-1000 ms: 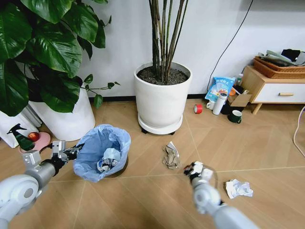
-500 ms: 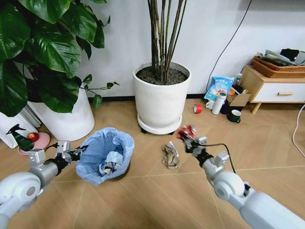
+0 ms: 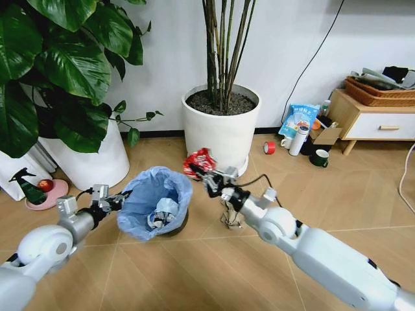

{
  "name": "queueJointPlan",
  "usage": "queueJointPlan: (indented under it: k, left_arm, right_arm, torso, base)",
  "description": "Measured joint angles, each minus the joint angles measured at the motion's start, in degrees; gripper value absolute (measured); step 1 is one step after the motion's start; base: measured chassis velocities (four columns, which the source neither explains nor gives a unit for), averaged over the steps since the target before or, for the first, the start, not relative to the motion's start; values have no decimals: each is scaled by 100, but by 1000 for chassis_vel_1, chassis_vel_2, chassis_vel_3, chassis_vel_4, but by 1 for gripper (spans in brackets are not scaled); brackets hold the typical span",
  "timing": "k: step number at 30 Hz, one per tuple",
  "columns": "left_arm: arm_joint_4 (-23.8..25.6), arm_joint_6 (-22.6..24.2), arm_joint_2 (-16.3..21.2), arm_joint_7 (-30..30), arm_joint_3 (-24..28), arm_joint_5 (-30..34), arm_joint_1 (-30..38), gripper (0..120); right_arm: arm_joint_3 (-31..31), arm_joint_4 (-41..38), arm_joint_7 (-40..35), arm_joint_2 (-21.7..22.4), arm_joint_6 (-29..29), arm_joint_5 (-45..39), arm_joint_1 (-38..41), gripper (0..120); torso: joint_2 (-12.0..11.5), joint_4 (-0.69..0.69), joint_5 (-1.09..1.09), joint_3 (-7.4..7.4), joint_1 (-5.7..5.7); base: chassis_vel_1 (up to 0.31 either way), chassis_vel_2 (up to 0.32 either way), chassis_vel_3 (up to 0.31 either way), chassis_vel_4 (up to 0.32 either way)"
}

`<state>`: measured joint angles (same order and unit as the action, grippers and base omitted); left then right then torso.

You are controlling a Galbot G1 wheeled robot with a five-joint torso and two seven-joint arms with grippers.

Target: Pick up the trash bin and place the garbage on the floor into it.

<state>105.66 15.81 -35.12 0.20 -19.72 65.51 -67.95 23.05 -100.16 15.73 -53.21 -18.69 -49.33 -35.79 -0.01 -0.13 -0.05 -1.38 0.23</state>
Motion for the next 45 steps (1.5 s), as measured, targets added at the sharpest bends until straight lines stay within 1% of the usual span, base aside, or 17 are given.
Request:
queueJointPlan:
  k: [3,8,10,13,14,16,18,21,22,25,26,29,31,33,34,36,45]
  left_arm:
    - [-32,12,-44,-57,230,44,225,0]
    - [45,109,-36,-208,342,231,261,0]
    - [78,124,-39,-233,351,269,260,0]
    - [105,127,-54,-256,359,269,260,0]
    - [105,127,-54,-256,359,269,260,0]
    - [107,129,-51,-259,350,268,262,0]
    - [107,130,-45,-260,338,269,262,0]
    - [106,142,-33,-266,319,267,254,0]
    - [106,142,-33,-266,319,267,254,0]
    - [104,158,-35,-262,319,208,224,0]
    - [104,158,-35,-262,319,208,224,0]
    - [126,180,-46,-263,326,179,182,0]
    - [126,182,-46,-264,327,174,181,0]
    - [126,190,-42,-266,329,173,195,0]
    - [126,190,-42,-266,329,173,195,0]
    - [124,199,-26,-268,329,177,211,0]
    - [125,225,-17,-302,337,185,222,0]
  right_arm:
    - [370,207,43,-109,10,-116,247,0]
    - [864,458,60,-137,127,-173,448,0]
    - [921,507,55,-170,146,-175,466,1]
    - [1060,597,-21,-229,234,-182,499,14]
    - [1060,597,-21,-229,234,-182,499,14]
    - [1153,605,-67,-224,301,-159,521,24]
    - [1181,609,-84,-214,330,-129,532,27]
    - [1243,568,-218,-146,485,-15,587,41]
    - [1243,568,-218,-146,485,-15,587,41]
    - [1430,428,-438,33,712,956,849,57]
    - [1430,428,-438,33,712,956,849,57]
    - [1522,381,-505,119,782,1398,1092,72]
    - [1554,363,-487,142,775,1488,1164,75]
    - [1658,303,-393,187,707,1733,1353,86]
    - [1658,303,-393,187,707,1733,1353,86]
    - [1731,275,-252,208,598,1964,1513,97]
    - [1969,299,229,294,363,2490,1782,100]
  torso:
    - [0,-2,0,0,0]
    - [0,0,0,0,0]
    - [0,0,1,0,0]
    - [0,0,0,1,0]
    - [0,0,0,1,0]
    - [0,0,1,1,0]
    - [0,0,0,1,0]
    - [0,0,1,1,0]
    - [0,0,1,1,0]
    - [0,0,1,1,0]
    - [0,0,1,1,0]
    - [0,0,1,1,0]
    - [0,0,1,1,0]
    - [0,0,1,1,-1]
    - [0,0,1,1,-1]
    - [0,0,0,1,0]
    - [0,0,1,1,-1]
  base:
    - [0,0,0,0]
    - [0,0,0,0]
    - [0,0,0,0]
    - [0,0,0,0]
    - [0,0,0,0]
    - [0,0,0,0]
    - [0,0,0,0]
    - [0,0,0,0]
    - [0,0,0,0]
    - [0,0,0,0]
    - [0,0,0,0]
    - [0,0,0,0]
    - [0,0,0,0]
    - [0,0,0,0]
    - [0,0,0,0]
    - [0,0,0,0]
    - [0,0,0,0]
